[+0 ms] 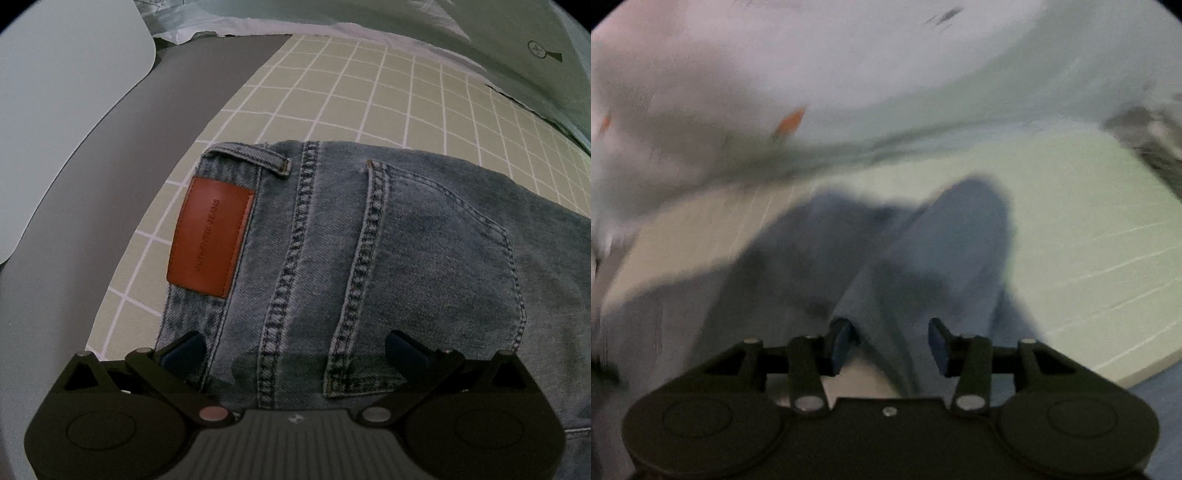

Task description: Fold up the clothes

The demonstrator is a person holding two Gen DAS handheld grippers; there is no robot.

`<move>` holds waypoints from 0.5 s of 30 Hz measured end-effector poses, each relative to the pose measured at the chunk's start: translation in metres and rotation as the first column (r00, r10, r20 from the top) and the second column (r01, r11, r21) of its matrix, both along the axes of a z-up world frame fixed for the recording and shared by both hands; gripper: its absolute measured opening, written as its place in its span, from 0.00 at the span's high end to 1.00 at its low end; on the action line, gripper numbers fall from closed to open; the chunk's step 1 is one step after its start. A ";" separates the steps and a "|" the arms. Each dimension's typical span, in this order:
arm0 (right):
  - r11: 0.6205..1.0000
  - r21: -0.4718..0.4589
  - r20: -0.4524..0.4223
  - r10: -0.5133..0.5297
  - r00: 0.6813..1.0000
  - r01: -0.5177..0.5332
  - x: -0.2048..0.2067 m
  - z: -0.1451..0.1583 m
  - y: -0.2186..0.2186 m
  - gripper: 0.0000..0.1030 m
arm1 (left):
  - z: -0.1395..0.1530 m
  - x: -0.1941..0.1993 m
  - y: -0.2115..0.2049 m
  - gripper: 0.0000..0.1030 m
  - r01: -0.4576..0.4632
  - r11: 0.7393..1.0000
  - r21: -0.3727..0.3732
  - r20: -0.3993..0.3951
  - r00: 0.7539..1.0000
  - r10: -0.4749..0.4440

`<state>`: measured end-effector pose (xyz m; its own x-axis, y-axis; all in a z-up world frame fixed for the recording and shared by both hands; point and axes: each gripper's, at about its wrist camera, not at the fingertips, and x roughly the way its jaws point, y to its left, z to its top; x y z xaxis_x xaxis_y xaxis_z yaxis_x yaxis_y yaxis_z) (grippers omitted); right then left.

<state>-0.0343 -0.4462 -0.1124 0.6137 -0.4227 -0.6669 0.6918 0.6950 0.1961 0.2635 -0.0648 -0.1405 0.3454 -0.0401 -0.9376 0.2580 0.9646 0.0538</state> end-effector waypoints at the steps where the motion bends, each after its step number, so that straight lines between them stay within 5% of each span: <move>1: 0.999 0.007 0.018 -0.046 0.999 0.046 -0.008 0.001 -0.009 0.47 | 0.000 0.000 -0.001 0.00 -0.001 1.000 0.002 -0.002 1.000 0.001; 5: 0.980 0.052 0.001 -0.193 0.981 0.193 -0.031 -0.013 -0.045 0.46 | 0.005 -0.001 -0.003 0.00 0.017 1.000 0.003 -0.029 0.999 -0.017; 10: 0.981 0.082 -0.042 -0.174 0.984 0.177 -0.041 -0.037 -0.070 0.46 | 0.032 -0.021 0.009 0.00 -0.074 0.985 -0.158 -0.035 0.997 0.070; 15: 0.986 0.083 -0.029 -0.144 0.989 0.146 -0.054 -0.043 -0.073 0.49 | 0.046 -0.059 -0.014 0.00 -0.035 0.996 -0.084 0.016 0.999 0.037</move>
